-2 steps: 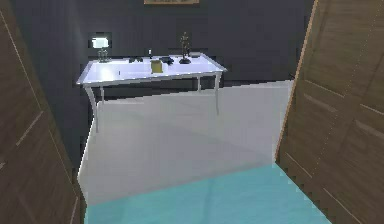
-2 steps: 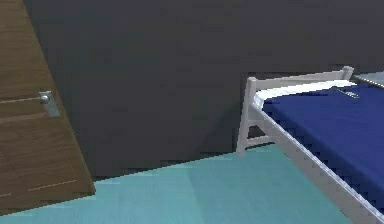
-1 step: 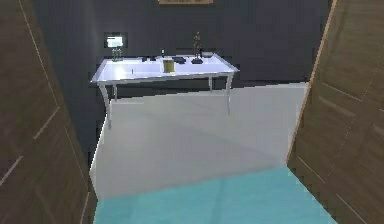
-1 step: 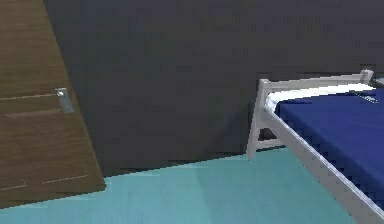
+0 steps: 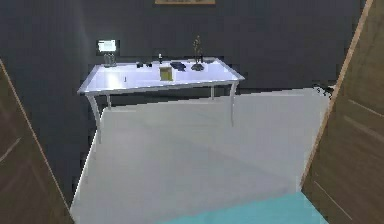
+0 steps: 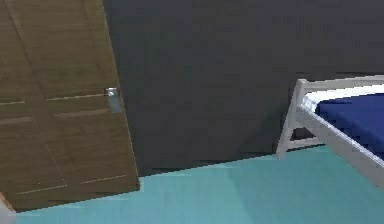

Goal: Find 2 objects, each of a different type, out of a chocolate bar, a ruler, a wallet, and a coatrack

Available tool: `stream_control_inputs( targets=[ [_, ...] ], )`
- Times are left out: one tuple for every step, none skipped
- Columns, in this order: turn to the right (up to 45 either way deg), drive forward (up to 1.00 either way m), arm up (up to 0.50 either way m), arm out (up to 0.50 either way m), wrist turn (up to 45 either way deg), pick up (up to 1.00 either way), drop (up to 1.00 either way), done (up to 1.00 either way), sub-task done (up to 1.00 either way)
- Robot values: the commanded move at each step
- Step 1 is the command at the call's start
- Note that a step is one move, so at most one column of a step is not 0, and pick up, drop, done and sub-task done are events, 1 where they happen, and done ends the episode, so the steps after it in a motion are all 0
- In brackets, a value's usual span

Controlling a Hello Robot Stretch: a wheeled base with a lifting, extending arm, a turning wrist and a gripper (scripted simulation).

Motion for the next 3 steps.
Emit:
stream_control_inputs(
  targets=[
    [18.0, 0.00, 0.00, 0.00, 0.0, 0.00, 0.00, 0.00, 0.00],
    [0.0, 1.00, 0.00, 0.00, 0.0, 0.00, 0.00, 0.00, 0.00],
    [0.0, 0.50, 0.00, 0.00, 0.0, 0.00, 0.00, 0.00, 0.00]
  ],
)
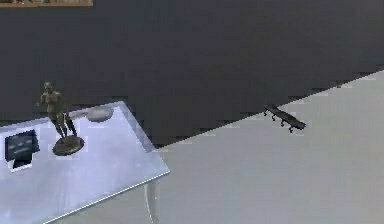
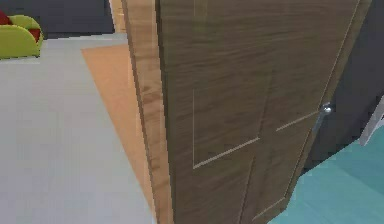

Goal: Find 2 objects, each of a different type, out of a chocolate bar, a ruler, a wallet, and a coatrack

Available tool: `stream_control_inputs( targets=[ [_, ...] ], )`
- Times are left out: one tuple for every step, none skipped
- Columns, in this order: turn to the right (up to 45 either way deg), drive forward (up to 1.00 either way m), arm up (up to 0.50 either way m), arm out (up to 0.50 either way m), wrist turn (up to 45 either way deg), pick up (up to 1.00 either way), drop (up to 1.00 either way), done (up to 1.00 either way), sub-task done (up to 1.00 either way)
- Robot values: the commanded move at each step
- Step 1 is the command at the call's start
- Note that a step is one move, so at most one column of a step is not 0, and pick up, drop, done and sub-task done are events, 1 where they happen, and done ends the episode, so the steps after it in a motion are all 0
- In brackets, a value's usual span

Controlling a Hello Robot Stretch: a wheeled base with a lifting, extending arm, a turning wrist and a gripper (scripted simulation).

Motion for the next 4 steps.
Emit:
stream_control_inputs(
  targets=[
    [6.0, 0.00, 0.00, 0.00, 0.0, 0.00, 0.00, 0.00, 0.00],
    [0.0, 0.65, 0.00, 0.00, 0.0, 0.00, 0.00, 0.00, 0.00],
    [12.0, 0.00, 0.00, 0.00, 0.0, 0.00, 0.00, 0.00, 0.00],
    [0.0, 0.40, 0.00, 0.00, 0.0, 0.00, 0.00, 0.00, 0.00]
  ],
)
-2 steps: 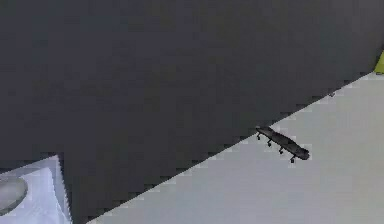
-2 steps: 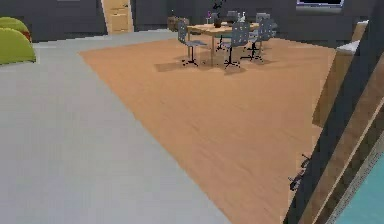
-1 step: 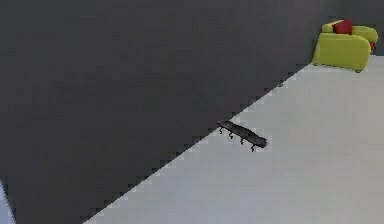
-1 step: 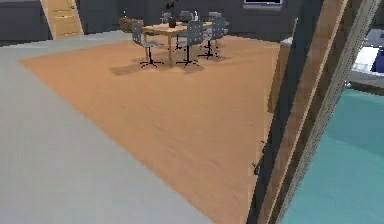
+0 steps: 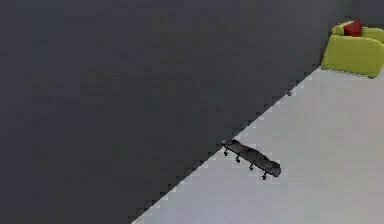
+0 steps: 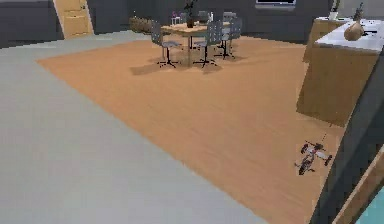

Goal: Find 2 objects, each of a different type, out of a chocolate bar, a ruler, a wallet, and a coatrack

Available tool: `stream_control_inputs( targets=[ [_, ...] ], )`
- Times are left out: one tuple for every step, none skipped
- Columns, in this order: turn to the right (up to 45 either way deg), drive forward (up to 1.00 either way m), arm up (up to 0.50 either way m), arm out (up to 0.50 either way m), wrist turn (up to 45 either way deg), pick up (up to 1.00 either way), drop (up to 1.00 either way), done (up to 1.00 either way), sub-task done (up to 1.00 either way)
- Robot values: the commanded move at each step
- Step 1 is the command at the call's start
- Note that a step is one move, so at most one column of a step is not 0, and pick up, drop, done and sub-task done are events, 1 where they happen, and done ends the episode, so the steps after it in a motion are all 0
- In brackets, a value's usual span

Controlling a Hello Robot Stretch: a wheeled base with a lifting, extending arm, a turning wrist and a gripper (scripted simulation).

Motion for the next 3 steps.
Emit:
stream_control_inputs(
  targets=[
    [-33.0, 0.00, 0.00, 0.00, 0.0, 0.00, 0.00, 0.00, 0.00],
    [0.0, 0.15, 0.00, 0.00, 0.0, 0.00, 0.00, 0.00, 0.00],
    [-45.0, 0.00, 0.00, 0.00, 0.0, 0.00, 0.00, 0.00, 0.00]
  ],
)
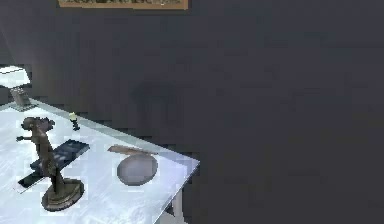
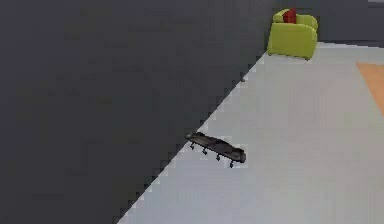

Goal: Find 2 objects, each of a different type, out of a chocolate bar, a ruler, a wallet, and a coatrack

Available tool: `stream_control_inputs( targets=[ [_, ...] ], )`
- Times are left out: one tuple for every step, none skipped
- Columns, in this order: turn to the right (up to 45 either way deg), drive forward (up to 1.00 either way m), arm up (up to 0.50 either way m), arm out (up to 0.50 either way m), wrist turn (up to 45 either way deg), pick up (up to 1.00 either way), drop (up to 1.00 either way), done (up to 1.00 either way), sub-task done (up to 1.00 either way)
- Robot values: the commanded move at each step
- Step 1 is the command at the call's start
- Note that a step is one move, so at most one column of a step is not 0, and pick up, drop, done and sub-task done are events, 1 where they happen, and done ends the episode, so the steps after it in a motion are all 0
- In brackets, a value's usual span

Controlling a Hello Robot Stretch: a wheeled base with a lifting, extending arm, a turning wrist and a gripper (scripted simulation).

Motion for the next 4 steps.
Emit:
stream_control_inputs(
  targets=[
    [-12.0, 0.00, 0.00, 0.00, 0.0, 0.00, 0.00, 0.00, 0.00],
    [0.0, 0.00, 0.00, 0.00, 0.0, 0.00, 0.00, 0.00, 1.00],
    [45.0, 0.00, 0.00, 0.00, 0.0, 0.00, 0.00, 0.00, 0.00],
    [45.0, 0.00, 0.00, 0.00, 0.0, 0.00, 0.00, 0.00, 0.00]
  ],
)
